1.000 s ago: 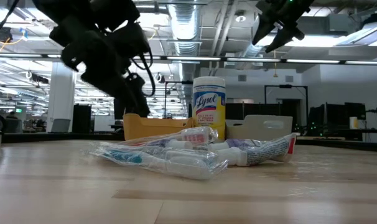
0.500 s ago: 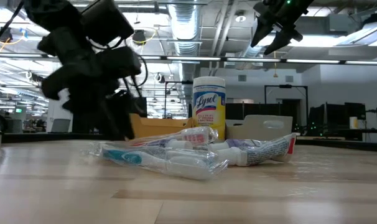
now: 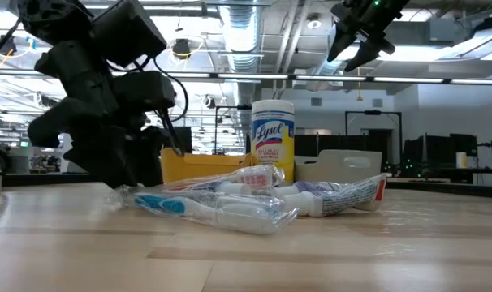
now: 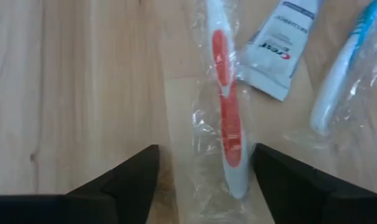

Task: Pick & Place Travel size toiletries
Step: Put the red toothbrush into the gray bin

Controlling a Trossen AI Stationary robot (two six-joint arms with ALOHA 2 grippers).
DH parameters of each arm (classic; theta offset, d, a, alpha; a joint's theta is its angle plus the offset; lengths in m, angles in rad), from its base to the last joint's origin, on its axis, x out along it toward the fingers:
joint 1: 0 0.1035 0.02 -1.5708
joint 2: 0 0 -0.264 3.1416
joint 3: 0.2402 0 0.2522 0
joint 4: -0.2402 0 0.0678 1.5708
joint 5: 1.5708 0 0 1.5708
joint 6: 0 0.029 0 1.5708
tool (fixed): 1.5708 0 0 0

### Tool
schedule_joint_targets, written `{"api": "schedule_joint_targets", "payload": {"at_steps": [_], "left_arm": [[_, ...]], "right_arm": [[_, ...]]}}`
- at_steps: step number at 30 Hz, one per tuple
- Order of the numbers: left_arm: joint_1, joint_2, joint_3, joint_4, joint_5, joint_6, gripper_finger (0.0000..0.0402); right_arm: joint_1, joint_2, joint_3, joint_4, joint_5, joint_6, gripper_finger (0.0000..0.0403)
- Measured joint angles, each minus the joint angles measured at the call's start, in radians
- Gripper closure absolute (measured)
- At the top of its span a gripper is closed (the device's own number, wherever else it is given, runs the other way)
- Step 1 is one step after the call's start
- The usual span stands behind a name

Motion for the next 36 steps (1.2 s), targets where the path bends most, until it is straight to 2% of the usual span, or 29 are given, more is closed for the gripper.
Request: {"api": "schedule_joint_targets", "payload": {"at_steps": [7, 14, 21, 27, 31, 36], "left_arm": [[-0.001, 0.058, 0.004, 0.015, 0.015, -0.003, 0.0245], [0.003, 0.013, 0.001, -0.002, -0.007, -0.005, 0.0379], [0.043, -0.061, -0.006, -0.033, -0.059, -0.028, 0.0377], [0.120, -0.217, -0.004, -0.008, -0.114, -0.055, 0.0385], [0.179, -0.359, -0.003, 0.067, -0.149, -0.081, 0.0383], [0.234, -0.507, -0.002, 0.278, -0.151, -0.084, 0.0385]], "right_arm": [[0.000, 0.000, 0.000, 0.001, 0.000, 0.000, 0.0101], [0.016, 0.000, 0.000, 0.002, -0.004, 0.000, 0.0101], [0.079, 0.000, 0.000, 0.003, -0.073, -0.009, 0.0101], [0.174, 0.000, 0.000, 0.106, -0.108, -0.008, 0.0101], [0.234, 0.004, 0.000, 0.264, -0.108, -0.008, 0.0101], [0.277, 0.035, 0.000, 0.434, -0.108, -0.009, 0.0101]]}}
